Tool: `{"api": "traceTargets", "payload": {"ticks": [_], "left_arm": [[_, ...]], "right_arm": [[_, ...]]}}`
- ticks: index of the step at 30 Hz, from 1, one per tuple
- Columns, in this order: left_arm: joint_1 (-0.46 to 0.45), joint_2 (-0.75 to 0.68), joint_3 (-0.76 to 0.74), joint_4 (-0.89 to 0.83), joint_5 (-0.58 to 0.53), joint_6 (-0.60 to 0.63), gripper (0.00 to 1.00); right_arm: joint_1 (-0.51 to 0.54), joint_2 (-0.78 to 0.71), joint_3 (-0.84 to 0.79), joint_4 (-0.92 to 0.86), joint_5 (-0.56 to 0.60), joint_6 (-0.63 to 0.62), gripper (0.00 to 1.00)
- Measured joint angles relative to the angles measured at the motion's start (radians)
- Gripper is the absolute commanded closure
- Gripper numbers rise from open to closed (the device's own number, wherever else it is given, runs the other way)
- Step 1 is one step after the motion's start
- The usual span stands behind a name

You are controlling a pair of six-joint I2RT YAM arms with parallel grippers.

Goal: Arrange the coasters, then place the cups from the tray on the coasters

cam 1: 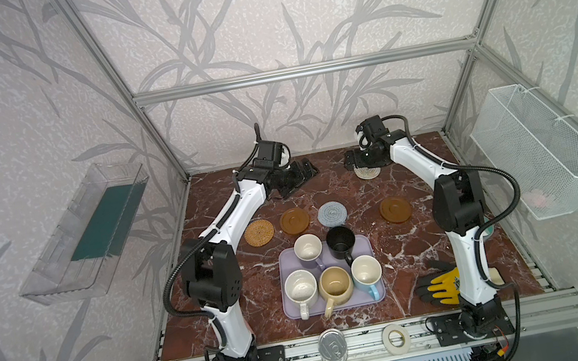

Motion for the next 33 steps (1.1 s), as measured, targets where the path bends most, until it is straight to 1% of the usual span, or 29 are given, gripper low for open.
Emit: {"api": "traceTargets", "payload": {"ticks": [4, 10, 12, 16, 21, 29, 33], "left_arm": [[-0.006, 0.019, 0.014, -0.008, 0.008, 0.004, 0.02], [-0.009, 0.021, 0.014, -0.022, 0.014, 0.008, 0.02], [-0.009, 0.021, 0.014, -0.023, 0.014, 0.008, 0.02], [-0.011, 0.021, 0.014, -0.023, 0.016, 0.008, 0.02], [-0.013, 0.026, 0.014, -0.021, 0.039, 0.004, 0.02], [-0.021, 0.037, 0.014, -0.019, 0.043, 0.004, 0.02], [-0.021, 0.037, 0.01, -0.014, 0.047, 0.003, 0.02]], "right_arm": [[-0.007, 0.074, 0.084, -0.008, 0.034, 0.004, 0.04], [-0.007, 0.224, 0.285, -0.075, 0.08, 0.014, 0.08], [-0.007, 0.26, 0.336, -0.102, 0.096, 0.014, 0.11], [-0.014, 0.304, 0.391, -0.141, 0.115, 0.016, 0.14], [-0.036, 0.36, 0.448, -0.186, 0.125, 0.015, 0.13], [-0.059, 0.403, 0.459, -0.237, 0.132, -0.005, 0.15], [-0.058, 0.427, 0.515, -0.275, 0.131, -0.03, 0.15]]}}
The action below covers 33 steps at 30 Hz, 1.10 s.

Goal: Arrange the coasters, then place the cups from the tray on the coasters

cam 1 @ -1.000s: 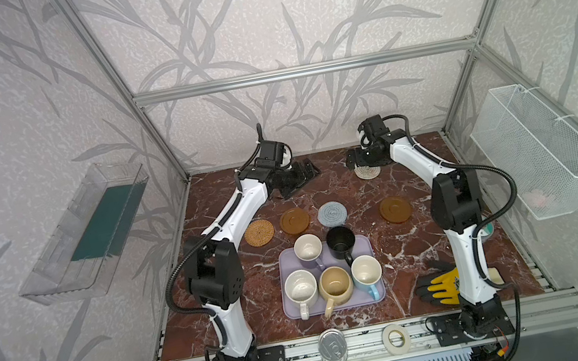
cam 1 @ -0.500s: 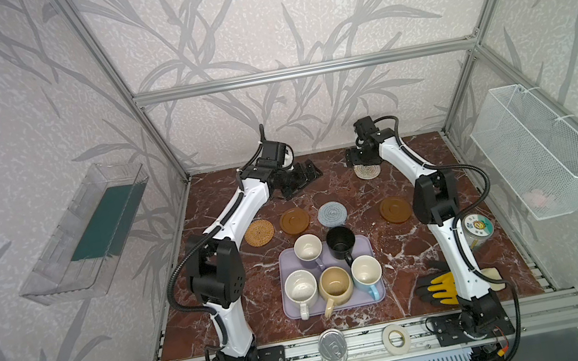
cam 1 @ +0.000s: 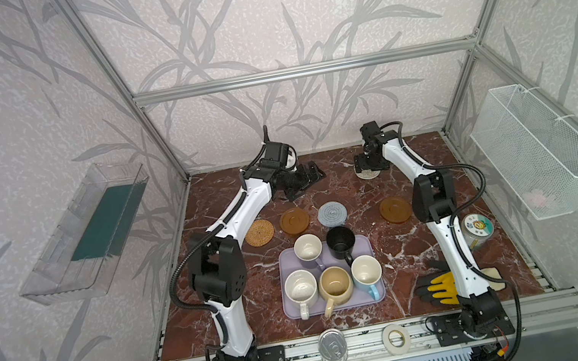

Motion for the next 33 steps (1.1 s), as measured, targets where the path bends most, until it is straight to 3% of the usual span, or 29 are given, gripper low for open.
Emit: {"api": "traceTargets", "payload": {"ticks": [5, 26, 33], "left_arm": [[0.0, 0.0, -0.01, 0.004, 0.0, -0.006, 0.02], [0.0, 0.0, -0.043, 0.032, 0.004, -0.028, 0.03], [0.0, -0.001, -0.047, 0.04, 0.004, -0.031, 0.03]], "right_arm": [[0.001, 0.031, 0.066, -0.05, 0.001, -0.036, 0.18], [0.007, 0.039, 0.067, -0.163, -0.044, -0.135, 0.34], [0.032, -0.067, -0.121, -0.158, -0.065, -0.137, 0.35]]}}
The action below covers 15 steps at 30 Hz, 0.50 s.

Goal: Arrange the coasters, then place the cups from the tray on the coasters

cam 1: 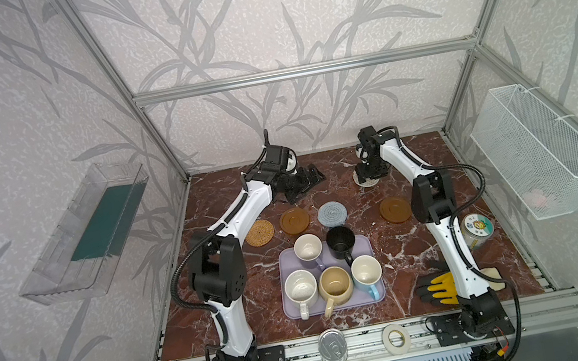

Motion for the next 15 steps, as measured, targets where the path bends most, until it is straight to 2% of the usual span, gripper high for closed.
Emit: {"api": "traceTargets", "payload": {"ticks": [15], "left_arm": [[0.0, -0.01, -0.021, 0.003, 0.0, 0.0, 0.03]], "right_arm": [[0.074, -0.239, -0.422, 0.108, -0.023, 0.017, 0.35]]}}
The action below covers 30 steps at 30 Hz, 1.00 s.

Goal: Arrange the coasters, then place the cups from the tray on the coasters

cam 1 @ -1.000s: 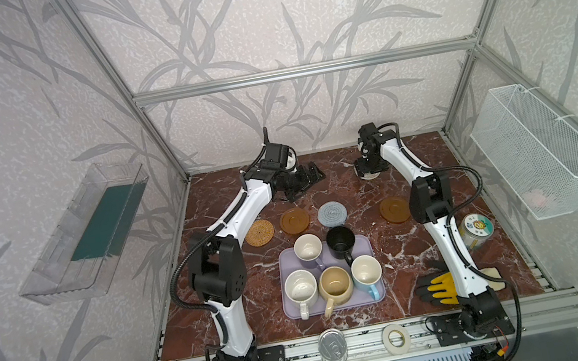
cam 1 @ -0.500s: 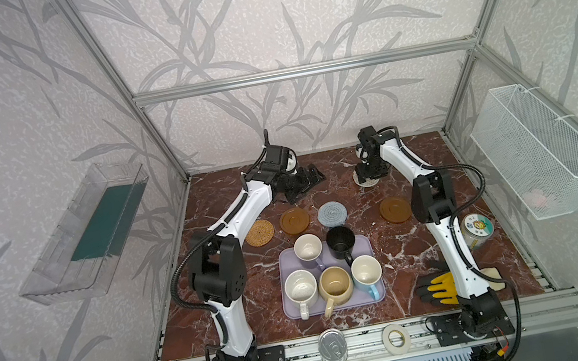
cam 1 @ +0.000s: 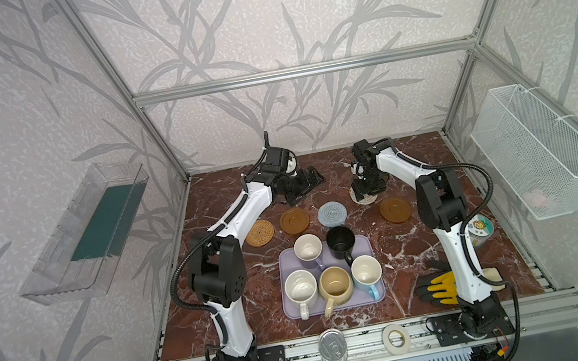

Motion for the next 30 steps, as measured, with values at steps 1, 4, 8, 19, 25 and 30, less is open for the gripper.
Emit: {"api": "traceTargets", "payload": {"ticks": [1, 4, 8, 19, 25, 30], "left_arm": [[0.0, -0.001, 0.0, 0.0, 0.0, 0.0, 0.03], [0.0, -0.001, 0.0, 0.0, 0.0, 0.0, 0.03], [0.0, -0.002, 0.0, 0.0, 0.0, 0.0, 0.03], [0.0, -0.002, 0.0, 0.001, 0.0, -0.001, 0.03], [0.0, -0.002, 0.0, 0.004, 0.0, -0.002, 0.03], [0.0, -0.005, 0.0, 0.005, 0.0, -0.003, 0.03]], "right_arm": [[0.002, -0.016, -0.029, 0.008, -0.003, 0.003, 0.35], [0.006, -0.053, -0.09, 0.024, -0.01, 0.01, 0.35], [0.013, -0.085, -0.145, 0.041, -0.013, 0.014, 0.35], [0.039, -0.157, -0.261, 0.068, -0.04, 0.04, 0.35], [0.057, -0.19, -0.315, 0.082, -0.041, 0.06, 0.35], [0.061, -0.193, -0.319, 0.082, -0.031, 0.074, 0.35]]}}
